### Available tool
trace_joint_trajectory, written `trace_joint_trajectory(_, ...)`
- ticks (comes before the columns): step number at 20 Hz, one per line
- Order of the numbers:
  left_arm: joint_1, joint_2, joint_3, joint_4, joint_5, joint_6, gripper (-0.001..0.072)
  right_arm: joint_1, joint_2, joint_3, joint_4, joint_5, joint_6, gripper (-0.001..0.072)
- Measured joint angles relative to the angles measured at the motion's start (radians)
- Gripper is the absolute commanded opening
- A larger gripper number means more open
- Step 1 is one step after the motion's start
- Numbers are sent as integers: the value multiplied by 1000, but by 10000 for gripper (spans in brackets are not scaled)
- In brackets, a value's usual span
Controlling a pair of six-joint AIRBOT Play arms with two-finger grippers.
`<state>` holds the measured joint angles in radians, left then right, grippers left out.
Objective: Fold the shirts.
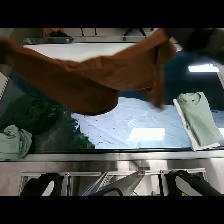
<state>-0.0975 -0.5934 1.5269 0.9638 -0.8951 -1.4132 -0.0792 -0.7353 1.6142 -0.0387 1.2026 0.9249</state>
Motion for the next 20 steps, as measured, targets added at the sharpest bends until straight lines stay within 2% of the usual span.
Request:
trace_joint_trajectory(4, -33, -6, 184, 7, -6, 13, 11, -8, 23, 159, -40, 14, -7, 18)
trace_joint_trajectory(9, -48, -214, 266, 16, -103, 24, 11, -11, -65, 169, -136, 14, -1, 18)
trace_joint_trajectory(13, -51, -520, 279, 19, -134, 59, 11, -11, -215, 76, -201, -1, 2, 18)
trace_joint_trajectory(17, -51, -882, 307, 16, -34, 87, 11, -11, -444, -31, -273, -98, -19, 19)
trace_joint_trajectory(20, -51, -1135, 407, 13, 19, 95, 16, -3, -646, -63, -277, -209, -69, 19)
